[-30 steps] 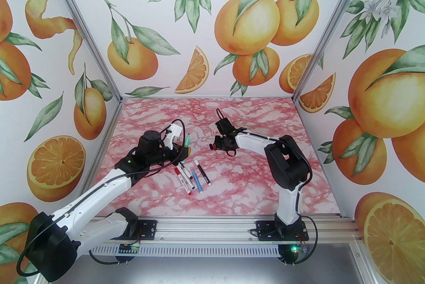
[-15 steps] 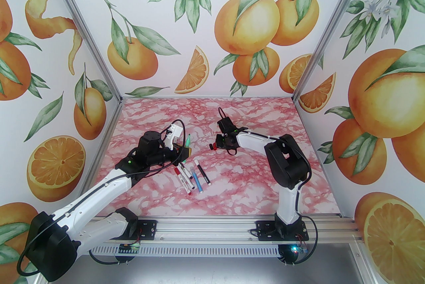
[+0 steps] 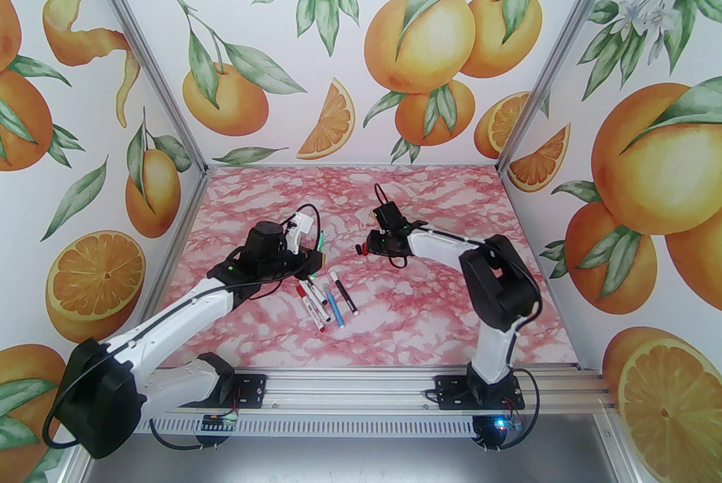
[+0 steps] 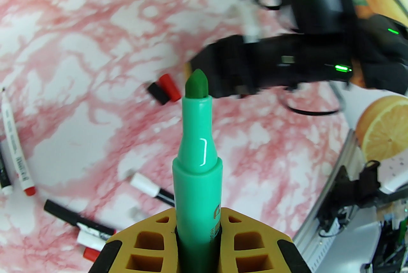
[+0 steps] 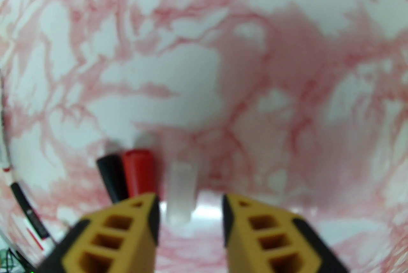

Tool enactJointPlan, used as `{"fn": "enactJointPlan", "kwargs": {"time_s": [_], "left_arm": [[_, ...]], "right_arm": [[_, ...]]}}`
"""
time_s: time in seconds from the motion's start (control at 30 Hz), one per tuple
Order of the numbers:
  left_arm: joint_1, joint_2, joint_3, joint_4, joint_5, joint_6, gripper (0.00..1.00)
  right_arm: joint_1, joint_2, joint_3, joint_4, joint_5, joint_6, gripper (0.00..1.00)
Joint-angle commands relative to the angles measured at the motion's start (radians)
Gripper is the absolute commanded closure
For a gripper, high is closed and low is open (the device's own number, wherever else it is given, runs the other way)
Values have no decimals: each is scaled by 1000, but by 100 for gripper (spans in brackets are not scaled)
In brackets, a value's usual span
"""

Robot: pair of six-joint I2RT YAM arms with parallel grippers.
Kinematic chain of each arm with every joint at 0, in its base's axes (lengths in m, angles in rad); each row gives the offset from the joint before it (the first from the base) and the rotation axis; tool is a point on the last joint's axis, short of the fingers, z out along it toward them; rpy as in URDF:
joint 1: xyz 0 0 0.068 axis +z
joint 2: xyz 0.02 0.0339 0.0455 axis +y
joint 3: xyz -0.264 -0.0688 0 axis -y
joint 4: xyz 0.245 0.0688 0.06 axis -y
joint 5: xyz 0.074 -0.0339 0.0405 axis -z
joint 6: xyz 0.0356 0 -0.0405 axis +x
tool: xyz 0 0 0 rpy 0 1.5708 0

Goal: Open the pen caps

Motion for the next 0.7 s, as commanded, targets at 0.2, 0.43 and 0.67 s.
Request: {"fn": "enactJointPlan", "kwargs": {"time_s": [0.2, 0.43, 0.67], "left_arm": [[5, 215, 179, -105, -199, -11, 89], [8, 417, 359, -218, -330, -1, 89], [16, 584, 519, -336, -431, -19, 89]], "right_arm": [[29, -242, -180, 126, -53, -15, 34], [35, -392, -304, 198, -126, -27, 0], [37, -496, -366, 217, -185, -51, 0]]}}
